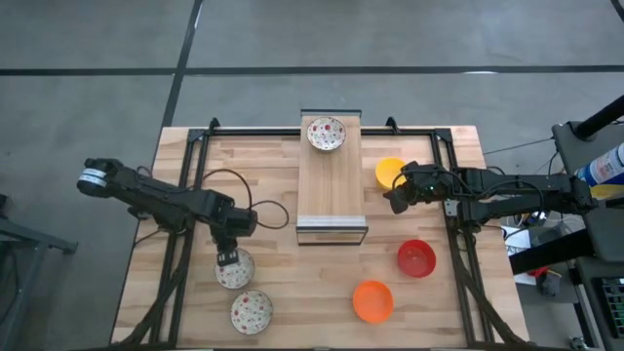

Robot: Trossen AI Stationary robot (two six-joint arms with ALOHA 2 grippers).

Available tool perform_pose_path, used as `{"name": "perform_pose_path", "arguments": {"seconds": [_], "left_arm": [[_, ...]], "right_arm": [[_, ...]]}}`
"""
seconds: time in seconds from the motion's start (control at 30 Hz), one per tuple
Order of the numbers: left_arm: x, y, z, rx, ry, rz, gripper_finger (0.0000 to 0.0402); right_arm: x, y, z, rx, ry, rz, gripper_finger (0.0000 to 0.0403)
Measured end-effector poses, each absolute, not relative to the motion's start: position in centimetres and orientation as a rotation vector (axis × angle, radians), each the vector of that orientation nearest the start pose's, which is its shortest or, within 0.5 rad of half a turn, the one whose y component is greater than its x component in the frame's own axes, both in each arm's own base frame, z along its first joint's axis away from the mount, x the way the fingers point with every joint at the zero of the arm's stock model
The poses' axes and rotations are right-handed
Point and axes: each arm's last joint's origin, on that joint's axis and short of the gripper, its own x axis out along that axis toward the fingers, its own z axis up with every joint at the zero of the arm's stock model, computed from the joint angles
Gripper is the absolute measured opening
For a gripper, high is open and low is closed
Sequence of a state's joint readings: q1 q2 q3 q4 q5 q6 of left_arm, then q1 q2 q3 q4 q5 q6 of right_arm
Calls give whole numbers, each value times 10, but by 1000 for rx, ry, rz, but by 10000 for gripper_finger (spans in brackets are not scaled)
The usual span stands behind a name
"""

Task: Pick & Place Mini bowls
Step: Stack the top white patterned bowl on top of the white patterned bowl on the shelf

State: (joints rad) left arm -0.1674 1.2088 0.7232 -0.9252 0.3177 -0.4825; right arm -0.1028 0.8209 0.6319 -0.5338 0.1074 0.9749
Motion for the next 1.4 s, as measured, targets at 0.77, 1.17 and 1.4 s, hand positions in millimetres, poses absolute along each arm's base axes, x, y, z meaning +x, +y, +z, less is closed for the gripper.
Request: {"name": "perform_pose_path", "arguments": {"seconds": [0.77, 1.17, 1.4], "left_arm": [[183, 15, 316, -621, 1129, 113, 0], [200, 76, 355, -935, 905, 462, 0], [224, 123, 378, -1008, 789, 548, 0]], "right_arm": [[165, -20, 249, 838, 550, -495, 9], [171, -21, 256, 821, 460, -445, 9], [172, -20, 258, 810, 460, -409, 9]]}}
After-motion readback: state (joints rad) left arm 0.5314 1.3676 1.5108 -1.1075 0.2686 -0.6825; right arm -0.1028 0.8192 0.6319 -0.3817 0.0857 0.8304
